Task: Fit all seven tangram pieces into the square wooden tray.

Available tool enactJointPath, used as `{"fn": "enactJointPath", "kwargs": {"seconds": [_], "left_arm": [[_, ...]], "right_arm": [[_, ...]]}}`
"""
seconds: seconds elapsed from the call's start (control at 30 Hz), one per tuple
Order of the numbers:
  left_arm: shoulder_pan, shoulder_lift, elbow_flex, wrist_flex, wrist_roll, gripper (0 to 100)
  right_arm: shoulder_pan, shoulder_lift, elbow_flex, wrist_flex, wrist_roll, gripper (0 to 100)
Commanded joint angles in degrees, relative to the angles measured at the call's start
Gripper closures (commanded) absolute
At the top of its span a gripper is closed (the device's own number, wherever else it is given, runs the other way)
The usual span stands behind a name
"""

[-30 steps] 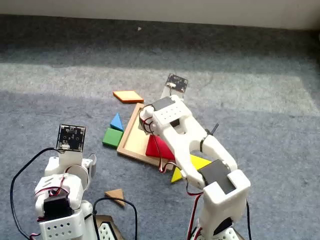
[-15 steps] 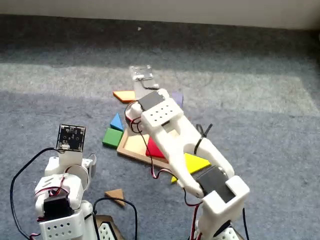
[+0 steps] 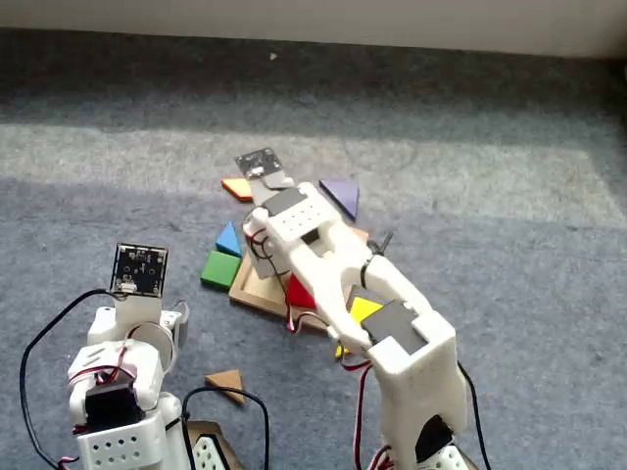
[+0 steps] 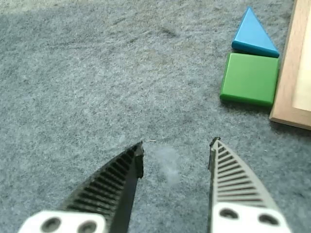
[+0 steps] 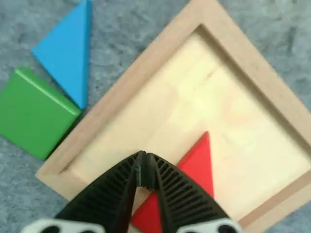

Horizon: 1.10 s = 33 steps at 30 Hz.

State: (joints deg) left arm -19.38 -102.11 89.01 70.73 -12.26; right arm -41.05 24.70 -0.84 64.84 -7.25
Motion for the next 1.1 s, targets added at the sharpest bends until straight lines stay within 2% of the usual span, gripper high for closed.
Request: {"fn": "enactJointPath", "kwargs": {"seconds": [0.0,0.37,0.5,0.6,0.73,0.93,1.07], "left_arm": [[-0.66,-0.92,-0.48,-0.09,-0.70,77],[-0.66,-0.92,-0.48,-0.09,-0.70,77],[-0.66,-0.92,-0.48,-0.09,-0.70,77],[-0.66,-0.92,-0.48,-0.09,-0.70,77],[-0.66,-0.92,-0.48,-0.09,-0.70,77],[-0.66,-0.92,-0.48,-0.09,-0.70,77],[-0.66,-0.92,-0.48,-0.09,-0.70,77]], "right_arm": [[7.08,-1.45,-2.86,-1.01,0.44,99.3],[15.08,-1.89,-3.12,-4.79,0.44,99.3],[14.46,-8.57,-5.49,2.15,0.09,99.3],[12.70,-15.87,-5.32,6.99,0.09,99.3],[7.78,-21.23,0.04,8.22,0.09,99.3],[-0.22,-21.32,7.25,8.31,0.00,99.3],[-2.15,-20.26,9.71,8.22,0.00,99.3]]}}
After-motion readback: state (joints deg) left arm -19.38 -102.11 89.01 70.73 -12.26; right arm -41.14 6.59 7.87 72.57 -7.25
